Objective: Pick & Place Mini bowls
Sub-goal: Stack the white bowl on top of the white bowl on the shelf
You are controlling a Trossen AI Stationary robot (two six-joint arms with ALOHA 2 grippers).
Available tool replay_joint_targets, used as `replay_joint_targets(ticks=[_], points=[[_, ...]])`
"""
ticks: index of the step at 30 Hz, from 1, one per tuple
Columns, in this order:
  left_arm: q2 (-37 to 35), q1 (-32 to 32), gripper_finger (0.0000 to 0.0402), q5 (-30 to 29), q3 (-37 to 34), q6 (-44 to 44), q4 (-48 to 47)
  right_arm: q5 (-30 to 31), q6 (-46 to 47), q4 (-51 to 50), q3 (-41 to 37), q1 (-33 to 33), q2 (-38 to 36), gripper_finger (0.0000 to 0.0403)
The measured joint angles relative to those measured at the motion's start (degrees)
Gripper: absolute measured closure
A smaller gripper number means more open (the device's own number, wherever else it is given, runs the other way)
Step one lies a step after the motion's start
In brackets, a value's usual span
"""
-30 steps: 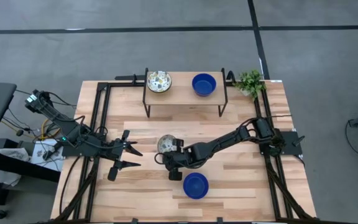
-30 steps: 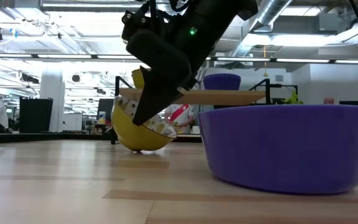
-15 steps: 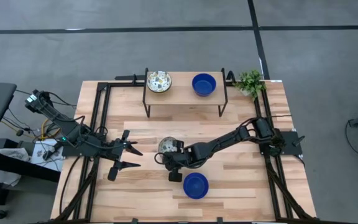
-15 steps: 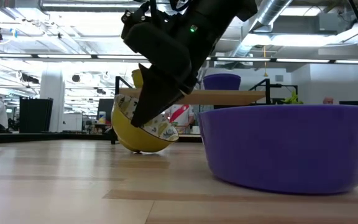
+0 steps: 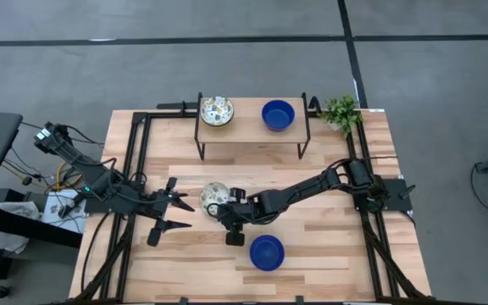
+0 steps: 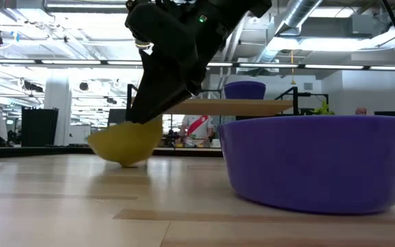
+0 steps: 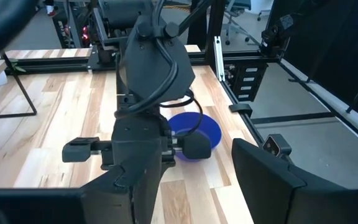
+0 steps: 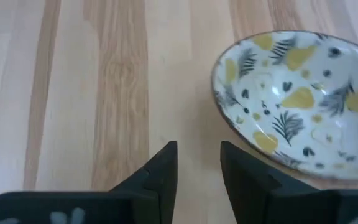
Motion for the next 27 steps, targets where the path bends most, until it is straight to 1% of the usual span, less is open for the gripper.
replay_joint_targets(ticks=[6, 12, 16, 21, 27], points=[[2.08, 0.0, 0.021, 0.0, 0.0, -0.21, -0.01, -0.04, 0.04, 0.18, 0.0, 0.57, 0.0, 0.029], [6.48, 0.02, 0.0211, 0.0, 0.0, -0.23, -0.02, 0.11, 0.07, 2.21, 0.08, 1.46, -0.47, 0.029], [10.08, 0.0, 0.0213, 0.0, 0.0, -0.23, -0.02, 0.11, 0.07, 0.67, 3.03, 1.98, -1.15, 0.029], [14.58, 0.04, 0.022, -0.36, 0.0, -0.25, 0.02, -0.01, 0.06, -11.08, 10.61, 2.69, -1.22, 0.029], [20.31, 0.33, 0.0229, -4.96, 0.0, -0.28, 0.04, 0.07, 0.0, -32.03, 19.71, 3.59, -1.29, 0.029]])
